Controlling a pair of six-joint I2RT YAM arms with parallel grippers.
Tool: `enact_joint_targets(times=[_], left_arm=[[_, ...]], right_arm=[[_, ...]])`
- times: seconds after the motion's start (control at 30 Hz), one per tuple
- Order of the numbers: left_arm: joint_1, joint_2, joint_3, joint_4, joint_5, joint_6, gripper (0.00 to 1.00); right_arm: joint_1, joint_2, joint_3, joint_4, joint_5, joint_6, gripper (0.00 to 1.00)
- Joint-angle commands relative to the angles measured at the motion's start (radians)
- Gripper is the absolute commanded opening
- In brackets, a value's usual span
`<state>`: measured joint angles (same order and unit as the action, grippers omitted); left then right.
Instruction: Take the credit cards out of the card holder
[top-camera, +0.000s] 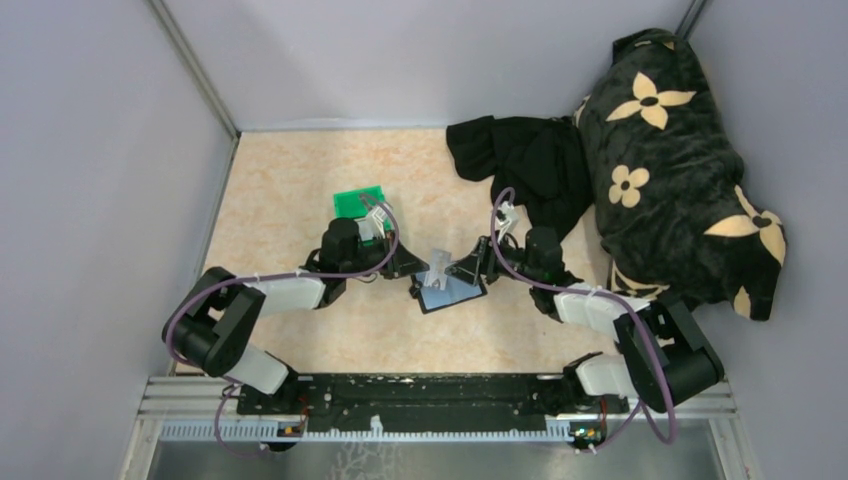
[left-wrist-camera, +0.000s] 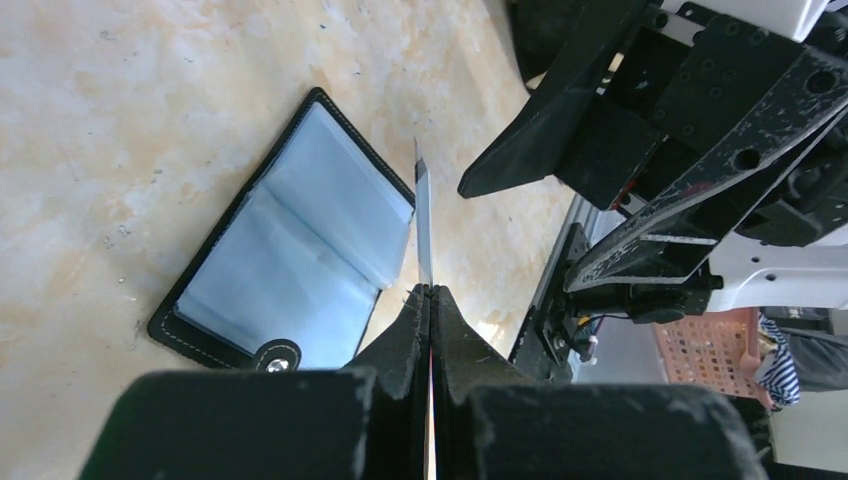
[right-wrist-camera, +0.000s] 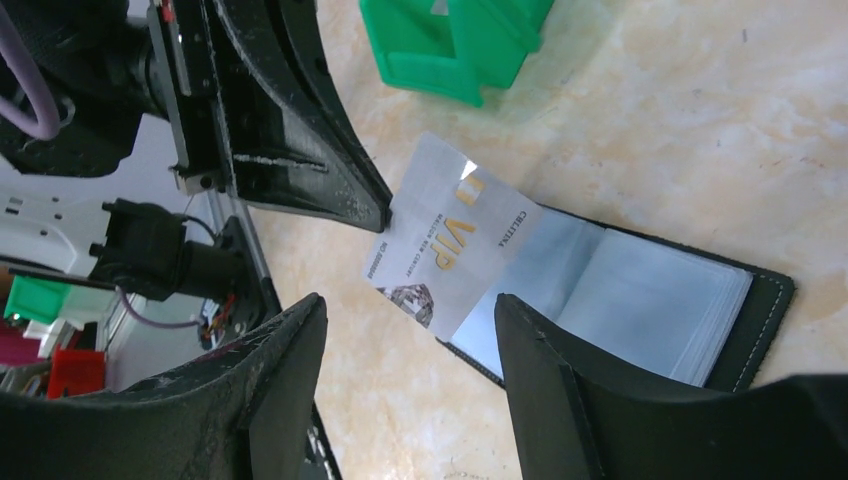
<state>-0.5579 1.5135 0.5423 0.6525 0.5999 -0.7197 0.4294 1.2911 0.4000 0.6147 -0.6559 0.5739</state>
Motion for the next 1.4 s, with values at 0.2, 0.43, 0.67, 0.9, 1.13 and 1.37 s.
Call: enact_joint_targets(times=[0.2, 0.43, 0.67, 0.9, 1.13, 1.37], left_arm=[[0.005, -0.059, 0.055, 0.036, 0.046, -0.03, 0.0], [0.005, -0.07, 0.064, 0.029, 0.057, -0.04, 0.0], [0.006, -0.065, 0.052, 0.073, 0.079, -0.071, 0.0], [0.006, -0.074, 0.05, 0.111, 0.105, -0.111, 0.0], [0.006, -0.061, 0.041, 0.114, 0.106, -0.112, 0.0], [0.004, -0.052, 0.038, 0.119, 0.093, -0.111, 0.0]], right_arm=[[-0.041, -0.017, -0.015, 0.104, -0.057, -0.004, 0.62], [-0.041, 0.041, -0.017, 0.188, -0.101, 0.034, 0.61], [-0.042, 0.059, 0.005, 0.232, -0.123, 0.039, 0.61], [-0.041, 0.117, -0.007, 0.35, -0.153, 0.088, 0.57], [-0.042, 0.146, -0.023, 0.515, -0.198, 0.185, 0.33], [-0.042, 0.096, -0.029, 0.418, -0.177, 0.129, 0.0]])
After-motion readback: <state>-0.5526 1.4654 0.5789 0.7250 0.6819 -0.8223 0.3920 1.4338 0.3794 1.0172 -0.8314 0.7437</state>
